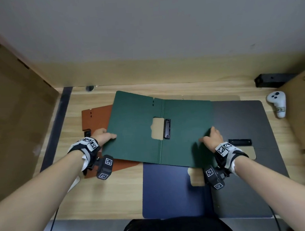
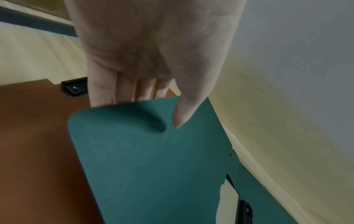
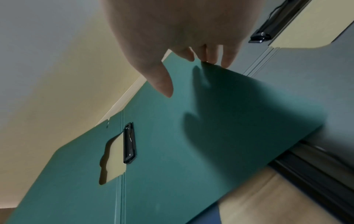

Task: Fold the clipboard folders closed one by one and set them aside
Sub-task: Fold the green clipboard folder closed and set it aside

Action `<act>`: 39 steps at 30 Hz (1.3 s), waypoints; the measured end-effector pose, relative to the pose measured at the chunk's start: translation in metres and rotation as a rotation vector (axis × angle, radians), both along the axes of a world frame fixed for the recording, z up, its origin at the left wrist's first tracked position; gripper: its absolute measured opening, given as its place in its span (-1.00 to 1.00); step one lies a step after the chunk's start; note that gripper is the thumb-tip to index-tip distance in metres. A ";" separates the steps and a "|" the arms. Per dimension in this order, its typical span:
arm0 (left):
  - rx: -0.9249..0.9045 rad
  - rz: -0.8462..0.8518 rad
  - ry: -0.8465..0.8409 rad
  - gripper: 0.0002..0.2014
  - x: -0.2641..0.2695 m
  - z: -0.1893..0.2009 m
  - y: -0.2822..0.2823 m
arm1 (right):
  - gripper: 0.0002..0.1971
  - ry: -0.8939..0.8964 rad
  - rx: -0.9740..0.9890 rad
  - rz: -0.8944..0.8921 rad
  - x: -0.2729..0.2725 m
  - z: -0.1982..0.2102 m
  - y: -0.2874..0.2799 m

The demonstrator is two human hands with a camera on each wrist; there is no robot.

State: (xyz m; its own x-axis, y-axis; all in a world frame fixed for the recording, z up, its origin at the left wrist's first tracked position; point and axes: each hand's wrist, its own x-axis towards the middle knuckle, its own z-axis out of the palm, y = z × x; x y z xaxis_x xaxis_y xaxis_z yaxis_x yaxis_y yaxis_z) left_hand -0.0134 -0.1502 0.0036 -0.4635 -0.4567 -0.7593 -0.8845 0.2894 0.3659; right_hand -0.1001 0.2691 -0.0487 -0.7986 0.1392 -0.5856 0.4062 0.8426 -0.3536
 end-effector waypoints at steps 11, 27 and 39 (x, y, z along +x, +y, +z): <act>0.056 -0.379 0.036 -0.78 -0.028 0.076 0.033 | -0.41 -0.041 -0.166 0.000 -0.006 0.001 0.010; 0.280 -0.818 0.309 -0.61 -0.056 0.078 0.211 | -0.64 0.086 -0.604 -0.208 -0.015 0.043 0.049; -0.076 -0.525 0.041 -0.37 -0.023 -0.050 0.207 | -0.53 -0.028 -0.391 -0.255 0.011 -0.015 0.070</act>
State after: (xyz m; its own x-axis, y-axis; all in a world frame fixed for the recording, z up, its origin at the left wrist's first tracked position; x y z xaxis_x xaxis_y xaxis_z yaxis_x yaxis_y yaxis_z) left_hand -0.0367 0.0571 -0.0467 -0.6730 -0.2084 -0.7097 -0.5988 0.7167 0.3574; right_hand -0.0890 0.3390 -0.0637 -0.7506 0.0938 -0.6541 0.5970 0.5205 -0.6104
